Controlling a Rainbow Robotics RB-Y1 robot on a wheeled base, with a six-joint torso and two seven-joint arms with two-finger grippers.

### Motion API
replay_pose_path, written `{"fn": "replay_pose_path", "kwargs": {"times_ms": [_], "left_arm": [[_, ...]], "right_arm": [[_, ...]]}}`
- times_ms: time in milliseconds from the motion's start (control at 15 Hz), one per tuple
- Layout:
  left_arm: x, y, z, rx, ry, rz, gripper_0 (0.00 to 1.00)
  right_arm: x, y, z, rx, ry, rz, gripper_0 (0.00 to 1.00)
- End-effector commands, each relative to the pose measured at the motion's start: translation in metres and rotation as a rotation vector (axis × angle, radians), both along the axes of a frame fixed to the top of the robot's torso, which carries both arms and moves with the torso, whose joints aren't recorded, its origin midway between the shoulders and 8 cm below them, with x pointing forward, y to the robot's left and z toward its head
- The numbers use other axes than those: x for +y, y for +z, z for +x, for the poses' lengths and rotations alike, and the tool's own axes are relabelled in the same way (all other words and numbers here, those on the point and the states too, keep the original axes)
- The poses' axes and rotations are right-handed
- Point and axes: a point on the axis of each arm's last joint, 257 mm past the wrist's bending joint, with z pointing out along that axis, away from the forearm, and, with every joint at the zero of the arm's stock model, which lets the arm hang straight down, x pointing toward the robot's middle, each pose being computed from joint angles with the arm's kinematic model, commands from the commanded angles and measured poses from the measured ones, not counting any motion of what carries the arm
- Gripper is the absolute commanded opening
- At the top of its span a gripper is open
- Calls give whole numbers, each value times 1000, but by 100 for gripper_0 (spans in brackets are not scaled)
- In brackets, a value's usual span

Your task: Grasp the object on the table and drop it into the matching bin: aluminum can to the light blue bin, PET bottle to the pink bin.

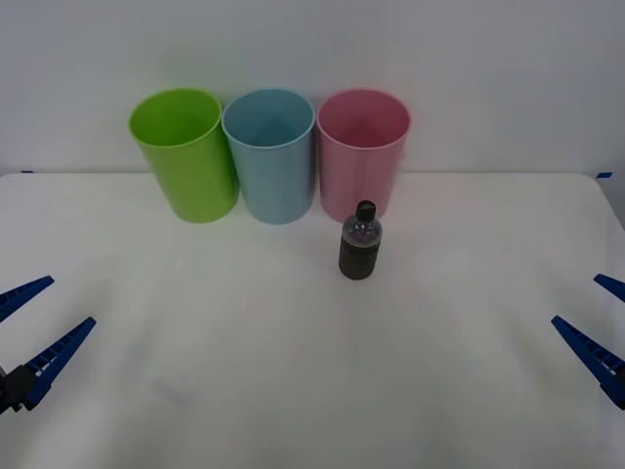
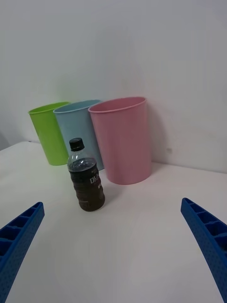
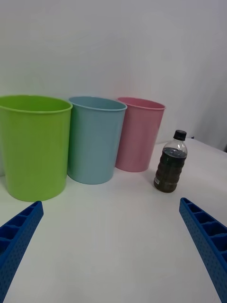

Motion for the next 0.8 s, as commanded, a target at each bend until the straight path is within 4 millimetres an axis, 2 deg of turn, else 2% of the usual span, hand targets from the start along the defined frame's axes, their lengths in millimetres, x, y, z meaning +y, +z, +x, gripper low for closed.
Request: {"fn": "replay_pose_path", "kwargs": {"times_ms": [67, 133, 333, 800], "left_arm": [[0, 0, 0, 0, 0, 0, 100], [0, 0, 0, 0, 0, 0, 100], [0, 0, 0, 0, 0, 0, 100], [0, 0, 0, 0, 0, 0, 100]], "right_arm": [[0, 0, 0, 0, 0, 0, 100], [0, -14, -4, 32, -5, -2, 100], [10, -13, -7, 33, 16, -22, 100], [54, -39, 2, 70, 82, -31, 100]]}}
